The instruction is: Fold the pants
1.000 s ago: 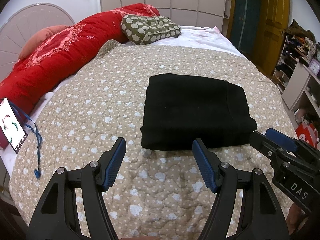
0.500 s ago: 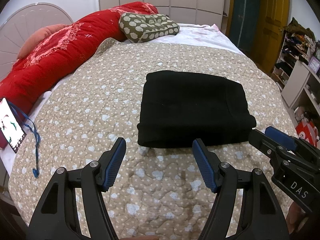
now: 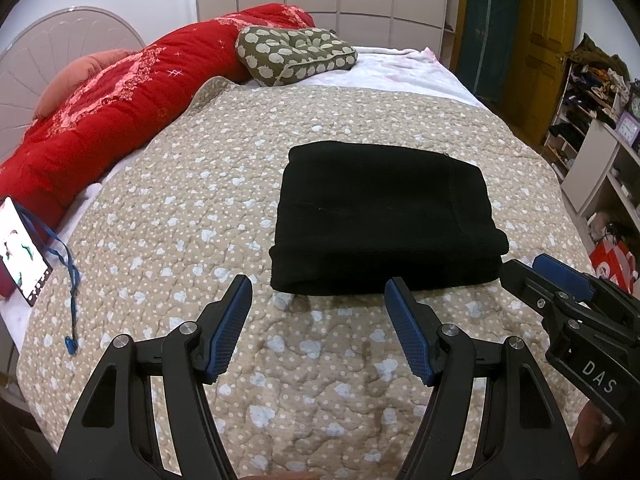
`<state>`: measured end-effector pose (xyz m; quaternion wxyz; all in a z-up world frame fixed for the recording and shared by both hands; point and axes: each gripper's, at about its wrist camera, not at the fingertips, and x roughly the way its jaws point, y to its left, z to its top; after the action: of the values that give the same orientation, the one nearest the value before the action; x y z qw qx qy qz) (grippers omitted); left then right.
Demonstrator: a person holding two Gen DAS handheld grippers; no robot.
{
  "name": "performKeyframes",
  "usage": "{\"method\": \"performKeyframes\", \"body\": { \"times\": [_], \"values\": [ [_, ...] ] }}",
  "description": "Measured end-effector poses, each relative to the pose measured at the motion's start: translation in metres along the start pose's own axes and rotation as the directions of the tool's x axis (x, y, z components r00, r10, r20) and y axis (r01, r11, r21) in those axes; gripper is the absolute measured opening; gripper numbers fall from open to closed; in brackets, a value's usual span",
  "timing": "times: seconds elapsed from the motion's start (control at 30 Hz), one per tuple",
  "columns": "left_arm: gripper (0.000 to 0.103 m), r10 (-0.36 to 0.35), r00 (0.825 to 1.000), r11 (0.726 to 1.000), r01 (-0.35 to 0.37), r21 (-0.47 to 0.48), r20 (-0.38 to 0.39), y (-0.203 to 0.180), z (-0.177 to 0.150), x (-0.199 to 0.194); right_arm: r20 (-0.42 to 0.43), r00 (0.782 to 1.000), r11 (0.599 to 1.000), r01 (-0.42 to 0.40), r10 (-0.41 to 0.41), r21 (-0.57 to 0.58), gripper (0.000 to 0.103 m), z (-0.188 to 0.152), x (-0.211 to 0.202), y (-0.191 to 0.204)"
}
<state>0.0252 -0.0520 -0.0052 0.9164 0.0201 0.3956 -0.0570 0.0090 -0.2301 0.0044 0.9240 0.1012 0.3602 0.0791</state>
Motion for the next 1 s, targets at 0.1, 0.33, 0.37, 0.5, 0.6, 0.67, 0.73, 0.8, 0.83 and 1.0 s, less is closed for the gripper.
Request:
{"method": "performKeyframes", "body": {
  "times": [0.1,0.33,0.37,0.5,0.6,0.67,0.73,0.8,0.83,1.0],
  "values": [
    [0.070,-0.001,1.000,1.000,0.001,0.002,0.000,-0.001,0.000,-0.001,0.001,1.000,1.000,-0.001,0.001,0.003,0.048,0.000,-0.001,-0.003],
    [0.070,-0.004,1.000,1.000,0.004,0.012,0.002,-0.005,-0.001,-0.004,0.005,1.000,1.000,0.000,0.000,0.009,0.048,-0.001,-0.004,-0.006],
    [0.070,-0.004,1.000,1.000,0.004,0.013,0.002,-0.005,-0.001,-0.004,0.004,1.000,1.000,0.000,0.000,0.009,0.048,-0.001,-0.004,-0.006],
    [0.070,-0.004,1.000,1.000,0.004,0.014,0.000,-0.007,-0.001,-0.004,0.004,1.000,1.000,0.000,0.000,0.010,0.048,-0.001,-0.004,-0.007],
    [0.070,-0.002,1.000,1.000,0.002,0.016,0.004,-0.007,0.000,-0.004,0.003,1.000,1.000,0.003,-0.003,0.007,0.048,-0.001,-0.005,-0.007],
    [0.070,-0.002,1.000,1.000,0.002,0.017,0.003,-0.008,0.000,-0.004,0.005,1.000,1.000,0.005,-0.005,0.006,0.048,-0.001,-0.006,-0.009],
    [0.070,-0.004,1.000,1.000,0.004,0.021,0.003,-0.010,-0.001,-0.004,0.005,1.000,1.000,0.006,-0.006,0.008,0.048,-0.001,-0.007,-0.010],
    [0.070,-0.002,1.000,1.000,0.002,0.027,0.003,-0.011,-0.001,-0.004,0.005,1.000,1.000,0.007,-0.007,0.010,0.048,-0.001,-0.008,-0.012],
    [0.070,-0.003,1.000,1.000,0.003,0.029,0.002,-0.012,-0.001,-0.004,0.005,1.000,1.000,0.009,-0.009,0.013,0.048,-0.001,-0.008,-0.013],
    [0.070,-0.007,1.000,1.000,0.007,0.028,0.000,-0.011,0.000,-0.004,0.004,1.000,1.000,0.011,-0.011,0.016,0.048,-0.001,-0.008,-0.014]
  ]
}}
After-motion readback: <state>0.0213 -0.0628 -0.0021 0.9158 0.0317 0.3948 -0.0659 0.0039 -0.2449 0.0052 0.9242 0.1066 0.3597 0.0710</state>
